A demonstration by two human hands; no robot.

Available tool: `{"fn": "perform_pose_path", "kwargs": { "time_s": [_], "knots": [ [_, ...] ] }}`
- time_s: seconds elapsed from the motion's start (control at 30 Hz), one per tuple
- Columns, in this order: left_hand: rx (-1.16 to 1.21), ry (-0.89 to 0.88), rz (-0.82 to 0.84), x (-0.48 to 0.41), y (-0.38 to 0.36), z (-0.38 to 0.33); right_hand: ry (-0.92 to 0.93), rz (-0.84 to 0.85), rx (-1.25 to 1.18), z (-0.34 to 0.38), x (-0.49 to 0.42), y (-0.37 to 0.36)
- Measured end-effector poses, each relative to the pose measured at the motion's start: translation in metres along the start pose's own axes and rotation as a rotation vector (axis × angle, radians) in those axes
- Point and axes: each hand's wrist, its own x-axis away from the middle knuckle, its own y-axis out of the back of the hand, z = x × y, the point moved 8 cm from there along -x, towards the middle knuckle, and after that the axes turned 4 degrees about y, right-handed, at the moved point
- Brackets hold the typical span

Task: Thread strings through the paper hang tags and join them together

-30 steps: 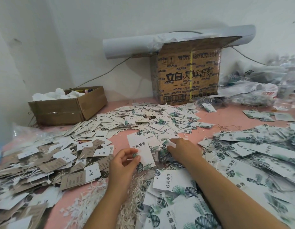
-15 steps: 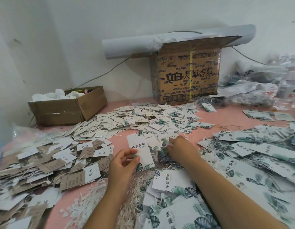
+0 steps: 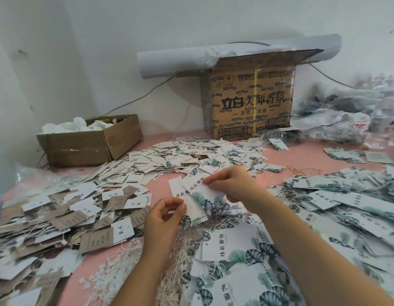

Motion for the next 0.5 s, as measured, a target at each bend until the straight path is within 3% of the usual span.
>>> {"fn": "perform_pose_path", "kwargs": {
  "time_s": [0.17,0.5],
  "knots": [
    [0.017,-0.030,-0.004,0.001,0.000,-0.005,0.076,0.014,0.187,0.006,0.002,-0.014],
    [0.148,-0.004,-0.014,0.002,-0.006,-0.030,0.051,0.211,-0.018,0.017,0.008,-0.023]
  ]
}}
